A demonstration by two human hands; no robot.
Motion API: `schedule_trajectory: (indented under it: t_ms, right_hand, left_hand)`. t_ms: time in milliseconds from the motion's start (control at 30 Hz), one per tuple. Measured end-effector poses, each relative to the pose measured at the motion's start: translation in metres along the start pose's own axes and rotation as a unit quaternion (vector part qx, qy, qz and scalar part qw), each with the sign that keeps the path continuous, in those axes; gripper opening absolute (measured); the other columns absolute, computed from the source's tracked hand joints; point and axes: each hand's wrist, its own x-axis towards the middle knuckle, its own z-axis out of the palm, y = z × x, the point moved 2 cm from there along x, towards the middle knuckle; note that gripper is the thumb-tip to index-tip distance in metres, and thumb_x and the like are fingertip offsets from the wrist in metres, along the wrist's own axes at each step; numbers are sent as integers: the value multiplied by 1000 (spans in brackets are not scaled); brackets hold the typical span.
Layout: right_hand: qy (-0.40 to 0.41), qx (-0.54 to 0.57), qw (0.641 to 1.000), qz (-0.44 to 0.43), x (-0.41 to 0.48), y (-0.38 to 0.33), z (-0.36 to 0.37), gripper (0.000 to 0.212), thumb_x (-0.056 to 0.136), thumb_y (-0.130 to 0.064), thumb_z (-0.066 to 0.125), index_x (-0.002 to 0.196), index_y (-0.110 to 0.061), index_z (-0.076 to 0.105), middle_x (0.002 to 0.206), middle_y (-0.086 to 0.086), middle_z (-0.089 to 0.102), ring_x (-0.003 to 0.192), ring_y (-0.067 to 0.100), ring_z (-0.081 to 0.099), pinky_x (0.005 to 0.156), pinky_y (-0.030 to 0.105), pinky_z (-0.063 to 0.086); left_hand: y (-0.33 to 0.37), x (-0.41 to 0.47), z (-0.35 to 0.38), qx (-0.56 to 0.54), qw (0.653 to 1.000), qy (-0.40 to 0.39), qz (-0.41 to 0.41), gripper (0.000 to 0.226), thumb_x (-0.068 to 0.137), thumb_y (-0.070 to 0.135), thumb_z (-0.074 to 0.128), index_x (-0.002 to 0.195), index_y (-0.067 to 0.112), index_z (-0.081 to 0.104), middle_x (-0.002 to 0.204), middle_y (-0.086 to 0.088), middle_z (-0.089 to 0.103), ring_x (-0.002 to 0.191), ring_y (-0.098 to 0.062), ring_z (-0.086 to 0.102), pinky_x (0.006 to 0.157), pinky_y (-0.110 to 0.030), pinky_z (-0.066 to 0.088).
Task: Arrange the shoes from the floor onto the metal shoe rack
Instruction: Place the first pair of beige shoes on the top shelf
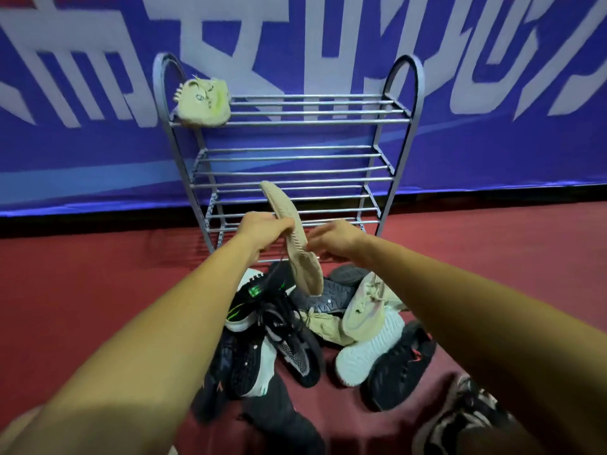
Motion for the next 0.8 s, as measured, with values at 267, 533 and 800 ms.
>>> schedule_trajectory:
  t_ms: [267,533,800]
  right_hand:
    - [64,-103,991,-57,-4,-17,3,59,71,-44,87,116,-15,61,116,2,68,104,18,63,83,30,51]
    - [36,-74,994,-72,-20,-43,-4,89,57,-59,89,122,-13,49,117,3,67,103,21,67,82,36,57]
    - [81,-151,985,-9,-4,-42,14,76,68,-64,76,116,-14,44,110,3,62,106,25,64,87,35,53]
  left_hand:
    - [49,-27,-24,-29,999,43,11,10,81,21,69,71,16,70,55,3,56,44,-11,39,46,-25,26]
    - [104,-53,-28,-74,992,93,36,10,71,26,71,72,17,71,64,2,65,55,-14,48,44,-23,28]
    - [79,-10,-35,-155,978,131,56,16,73,30,73,79,15,75,75,-2,74,62,-13,60,49,-20,37]
